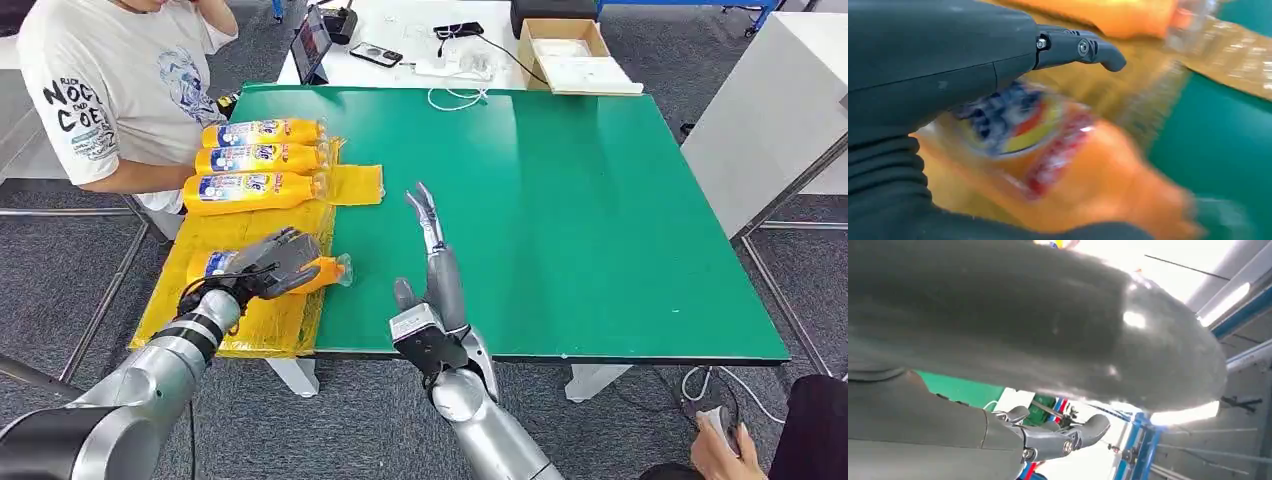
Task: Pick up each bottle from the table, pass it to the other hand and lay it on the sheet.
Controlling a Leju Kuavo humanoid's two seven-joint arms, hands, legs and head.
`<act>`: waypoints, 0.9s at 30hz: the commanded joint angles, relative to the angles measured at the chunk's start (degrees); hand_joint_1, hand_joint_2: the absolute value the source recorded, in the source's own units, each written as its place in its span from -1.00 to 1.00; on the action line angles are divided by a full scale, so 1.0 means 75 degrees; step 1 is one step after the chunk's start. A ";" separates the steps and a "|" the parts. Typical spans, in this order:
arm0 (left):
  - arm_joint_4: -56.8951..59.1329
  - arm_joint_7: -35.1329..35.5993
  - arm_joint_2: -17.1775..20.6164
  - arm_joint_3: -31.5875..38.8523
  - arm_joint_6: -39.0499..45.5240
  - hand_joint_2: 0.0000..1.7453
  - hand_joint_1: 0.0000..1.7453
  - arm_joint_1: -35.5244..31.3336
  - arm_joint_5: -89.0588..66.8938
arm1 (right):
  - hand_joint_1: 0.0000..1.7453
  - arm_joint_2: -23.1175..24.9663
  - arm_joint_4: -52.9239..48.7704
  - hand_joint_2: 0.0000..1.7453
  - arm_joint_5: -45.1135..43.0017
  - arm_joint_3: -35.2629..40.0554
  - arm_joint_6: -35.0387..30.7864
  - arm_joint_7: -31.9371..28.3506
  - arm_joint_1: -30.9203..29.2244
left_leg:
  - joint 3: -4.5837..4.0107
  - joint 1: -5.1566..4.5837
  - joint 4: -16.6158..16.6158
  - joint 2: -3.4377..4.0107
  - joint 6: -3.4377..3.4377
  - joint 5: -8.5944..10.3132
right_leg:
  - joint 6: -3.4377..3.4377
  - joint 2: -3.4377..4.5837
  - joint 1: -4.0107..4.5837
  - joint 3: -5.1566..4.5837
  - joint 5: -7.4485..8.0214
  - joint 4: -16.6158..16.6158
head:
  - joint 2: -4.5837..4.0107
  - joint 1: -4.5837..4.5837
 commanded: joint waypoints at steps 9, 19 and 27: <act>-0.2549 -0.3354 -0.1041 0.0589 0.4480 1.00 -1.00 0.1227 0.4574 | -1.00 0.0099 0.0985 -1.00 0.0214 -0.0209 0.0028 0.0084 -0.0069 | -0.0007 -0.0004 -0.0003 0.0009 0.0013 -0.0008 | -0.0020 -0.0015 0.0002 -0.0015 0.0001 -0.0008 | 0.0000 0.0000; -0.6661 -0.3354 -0.1615 0.0458 0.5681 1.00 -1.00 0.2828 0.3914 | -1.00 0.0025 0.1138 1.00 0.0364 -0.0074 -0.0309 -0.0290 0.0039 | -0.0079 0.0004 0.0001 0.0063 0.0005 -0.0008 | -0.0014 0.0034 0.0007 -0.0090 0.0011 -0.0007 | 0.0000 -0.0003; -0.8090 -0.3354 -0.1673 -0.1222 0.5681 1.00 -1.00 0.3977 0.6486 | -1.00 -0.0382 -0.0566 1.00 0.0336 -0.0233 -0.1446 -0.0292 0.1237 | -0.0044 -0.0010 0.0006 0.0054 0.0015 -0.0041 | -0.0024 0.0017 -0.0003 -0.0056 -0.0024 -0.0003 | 0.0000 -0.0003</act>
